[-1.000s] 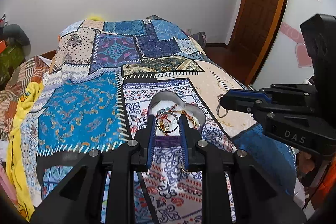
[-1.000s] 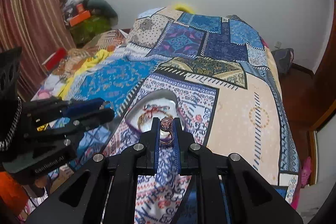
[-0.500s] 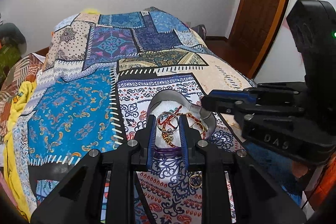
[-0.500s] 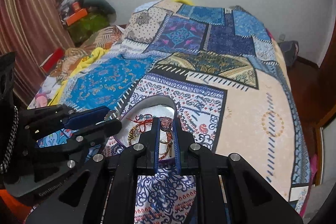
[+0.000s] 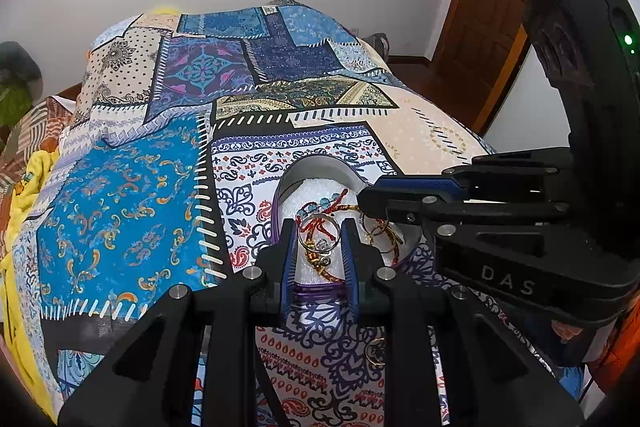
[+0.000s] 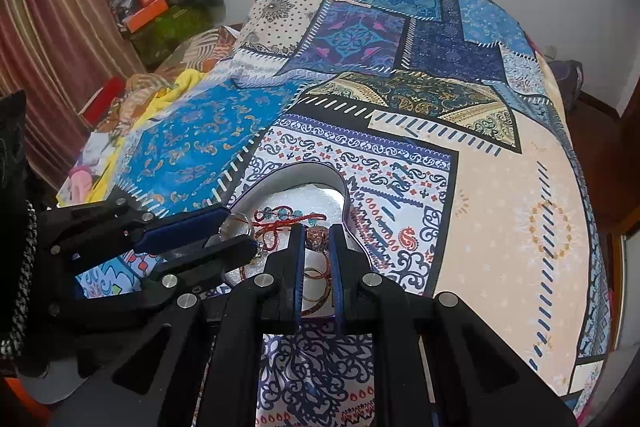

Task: Organize jewelry
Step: 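Lower both rings into the tin and open both grippers to release them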

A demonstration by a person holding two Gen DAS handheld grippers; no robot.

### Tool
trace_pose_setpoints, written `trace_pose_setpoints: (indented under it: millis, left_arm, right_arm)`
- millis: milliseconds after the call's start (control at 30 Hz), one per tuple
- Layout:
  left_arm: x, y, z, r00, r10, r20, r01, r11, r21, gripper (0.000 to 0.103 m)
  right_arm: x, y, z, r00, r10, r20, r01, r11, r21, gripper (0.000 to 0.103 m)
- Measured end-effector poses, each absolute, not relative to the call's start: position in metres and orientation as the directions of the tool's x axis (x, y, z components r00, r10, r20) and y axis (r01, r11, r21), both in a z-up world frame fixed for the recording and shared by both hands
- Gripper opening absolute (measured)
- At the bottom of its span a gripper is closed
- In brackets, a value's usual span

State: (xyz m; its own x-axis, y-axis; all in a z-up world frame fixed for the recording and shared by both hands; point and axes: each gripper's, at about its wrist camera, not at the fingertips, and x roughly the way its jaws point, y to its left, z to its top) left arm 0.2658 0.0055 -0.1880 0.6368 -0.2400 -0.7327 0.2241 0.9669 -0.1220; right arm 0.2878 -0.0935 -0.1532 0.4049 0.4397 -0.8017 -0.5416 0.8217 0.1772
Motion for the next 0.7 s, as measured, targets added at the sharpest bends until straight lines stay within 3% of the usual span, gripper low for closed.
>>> trace_pose_setpoints:
  millis: [700]
  left_arm:
    - [0.257, 0.014, -0.178, 0.633, -0.236, -0.738, 0.208, 0.969, -0.131, 0.021]
  right_arm:
    - [0.284, -0.097, -0.142, 0.404, 0.439, -0.803, -0.530, 0.827, 0.185, 0.015]
